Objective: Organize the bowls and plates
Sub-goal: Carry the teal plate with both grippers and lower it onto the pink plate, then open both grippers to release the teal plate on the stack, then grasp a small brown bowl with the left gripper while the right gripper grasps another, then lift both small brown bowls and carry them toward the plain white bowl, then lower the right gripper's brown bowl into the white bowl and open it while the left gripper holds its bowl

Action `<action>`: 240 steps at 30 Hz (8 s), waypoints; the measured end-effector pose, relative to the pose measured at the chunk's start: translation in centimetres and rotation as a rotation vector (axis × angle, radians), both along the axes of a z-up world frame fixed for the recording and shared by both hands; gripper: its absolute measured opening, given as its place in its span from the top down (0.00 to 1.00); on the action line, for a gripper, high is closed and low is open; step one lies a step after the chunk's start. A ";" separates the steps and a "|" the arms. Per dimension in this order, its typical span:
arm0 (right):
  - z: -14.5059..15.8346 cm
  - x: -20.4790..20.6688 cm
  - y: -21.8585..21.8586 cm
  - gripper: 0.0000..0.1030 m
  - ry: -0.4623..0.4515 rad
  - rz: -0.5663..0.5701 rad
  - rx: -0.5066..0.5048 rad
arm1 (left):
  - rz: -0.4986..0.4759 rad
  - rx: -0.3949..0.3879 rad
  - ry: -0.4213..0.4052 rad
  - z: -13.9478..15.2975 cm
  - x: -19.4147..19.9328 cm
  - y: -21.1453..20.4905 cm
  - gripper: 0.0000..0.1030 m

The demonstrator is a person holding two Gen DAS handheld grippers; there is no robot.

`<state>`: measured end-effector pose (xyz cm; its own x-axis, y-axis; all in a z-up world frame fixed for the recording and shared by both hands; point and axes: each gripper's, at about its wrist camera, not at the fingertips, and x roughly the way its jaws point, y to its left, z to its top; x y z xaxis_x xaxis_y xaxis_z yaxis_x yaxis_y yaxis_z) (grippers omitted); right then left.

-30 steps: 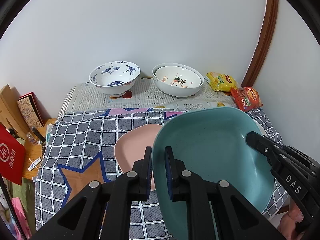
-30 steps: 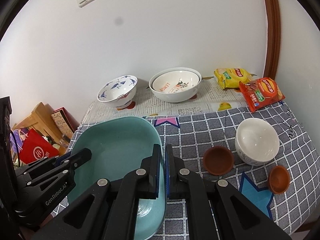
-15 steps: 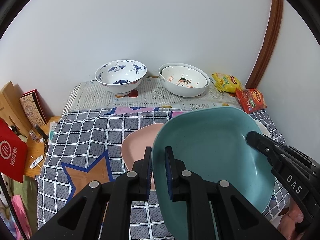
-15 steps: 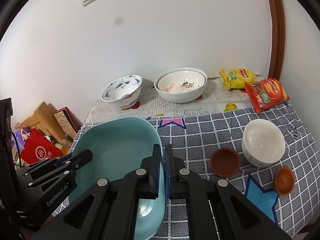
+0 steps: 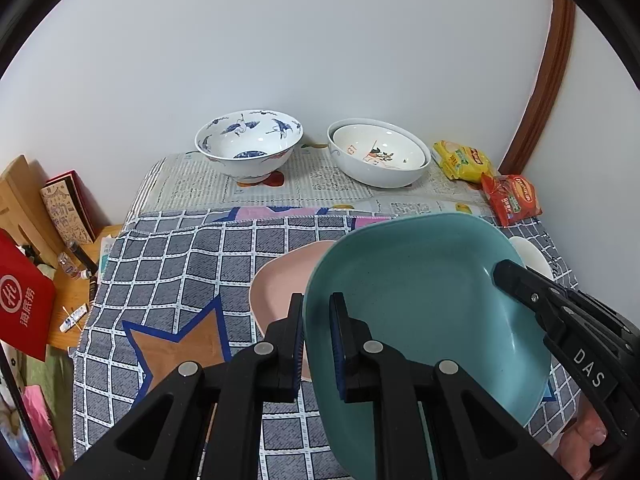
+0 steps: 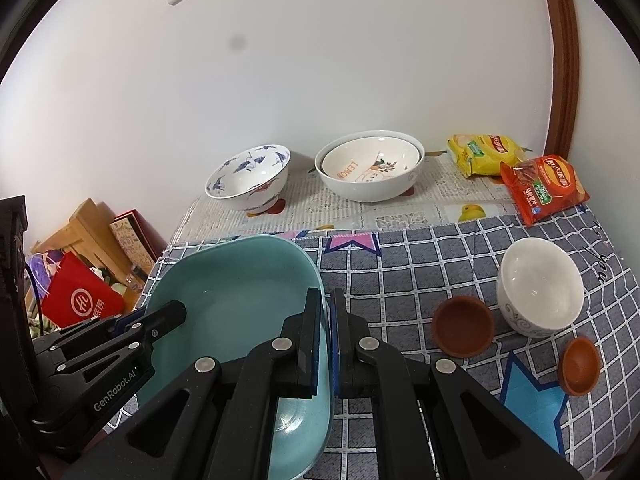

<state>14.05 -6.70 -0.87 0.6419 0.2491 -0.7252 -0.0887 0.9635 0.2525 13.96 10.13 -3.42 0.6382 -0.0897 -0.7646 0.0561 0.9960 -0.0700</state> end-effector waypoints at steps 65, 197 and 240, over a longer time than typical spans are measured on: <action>-10.9 10.7 4.8 0.93 0.167 0.172 -0.014 | 0.089 0.018 0.158 -8.8 8.0 3.9 0.88; -2.5 -5.5 -23.6 0.91 0.112 -0.414 -0.102 | -0.222 -0.003 0.029 -0.8 2.9 -14.9 0.92; -8.7 4.9 -20.7 0.91 0.157 -0.262 -0.181 | -0.180 0.032 0.065 -3.6 8.4 -14.6 0.92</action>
